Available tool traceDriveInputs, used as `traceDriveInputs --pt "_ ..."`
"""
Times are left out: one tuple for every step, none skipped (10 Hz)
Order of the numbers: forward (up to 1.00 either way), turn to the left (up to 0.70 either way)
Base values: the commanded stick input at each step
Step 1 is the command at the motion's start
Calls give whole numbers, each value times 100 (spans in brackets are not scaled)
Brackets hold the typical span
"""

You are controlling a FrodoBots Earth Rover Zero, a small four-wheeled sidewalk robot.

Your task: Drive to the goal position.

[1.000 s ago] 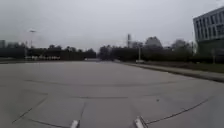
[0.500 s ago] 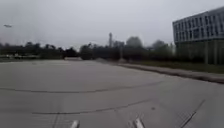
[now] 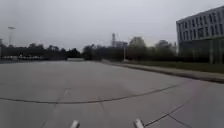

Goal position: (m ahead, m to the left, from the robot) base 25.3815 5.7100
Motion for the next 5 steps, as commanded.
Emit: traceDriveInputs --pt "100 2" --pt "100 2" --pt "100 2" --pt "100 2" --pt "100 2"
